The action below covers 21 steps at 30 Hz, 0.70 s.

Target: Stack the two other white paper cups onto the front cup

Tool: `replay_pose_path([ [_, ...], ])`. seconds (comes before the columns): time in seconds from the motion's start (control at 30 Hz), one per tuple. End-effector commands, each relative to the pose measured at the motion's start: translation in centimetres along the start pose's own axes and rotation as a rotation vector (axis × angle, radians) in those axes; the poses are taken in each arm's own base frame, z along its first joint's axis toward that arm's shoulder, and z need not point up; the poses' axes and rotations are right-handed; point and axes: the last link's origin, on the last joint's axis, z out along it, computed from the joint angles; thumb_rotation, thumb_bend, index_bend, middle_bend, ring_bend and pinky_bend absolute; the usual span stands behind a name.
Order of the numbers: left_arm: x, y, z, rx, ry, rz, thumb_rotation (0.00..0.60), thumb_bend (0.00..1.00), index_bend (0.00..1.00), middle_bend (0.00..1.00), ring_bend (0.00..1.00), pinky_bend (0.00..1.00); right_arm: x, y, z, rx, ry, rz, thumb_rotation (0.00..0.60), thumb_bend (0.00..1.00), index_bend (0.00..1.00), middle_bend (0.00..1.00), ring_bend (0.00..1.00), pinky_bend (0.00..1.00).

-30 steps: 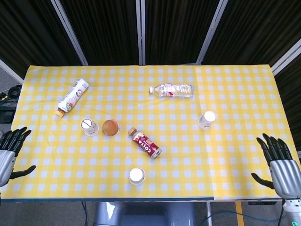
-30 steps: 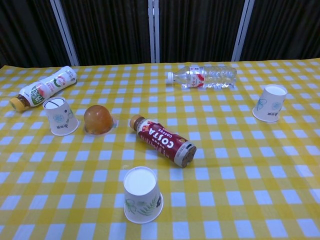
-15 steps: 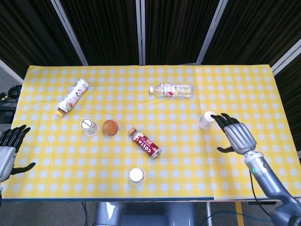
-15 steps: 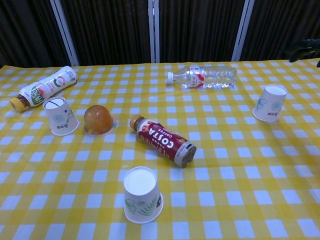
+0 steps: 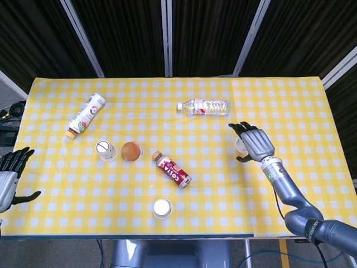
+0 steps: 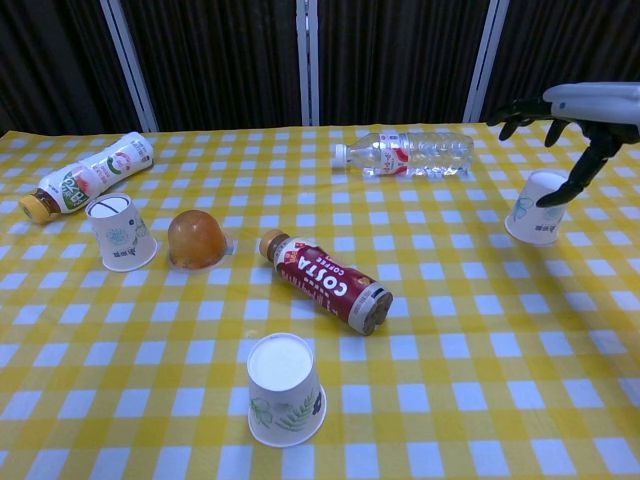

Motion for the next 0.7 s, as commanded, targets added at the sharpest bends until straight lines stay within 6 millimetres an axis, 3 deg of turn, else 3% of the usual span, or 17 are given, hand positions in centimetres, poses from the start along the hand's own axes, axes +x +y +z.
replay_pose_path([
  [0.03, -0.1, 0.0, 0.1, 0.001, -0.004, 0.002, 0.600, 0.00, 0.00, 0.00, 0.00, 0.00, -0.7, 0.0, 0.8, -0.011, -0.014, -0.021, 0.600, 0.05, 0.15, 0.18, 0.12, 0.27],
  [0.47, -0.3, -0.1, 0.3, 0.013, -0.009, 0.014, 0.600, 0.00, 0.00, 0.00, 0.00, 0.00, -2.6, 2.1, 3.2, -0.101, -0.021, -0.119, 0.600, 0.13, 0.19, 0.22, 0.15, 0.28],
  [0.7, -0.4, -0.2, 0.3, 0.018, -0.013, 0.018, 0.600, 0.00, 0.00, 0.00, 0.00, 0.00, -3.3, 2.5, 3.7, -0.113, -0.027, -0.157, 0.600, 0.19, 0.27, 0.31, 0.25, 0.35],
])
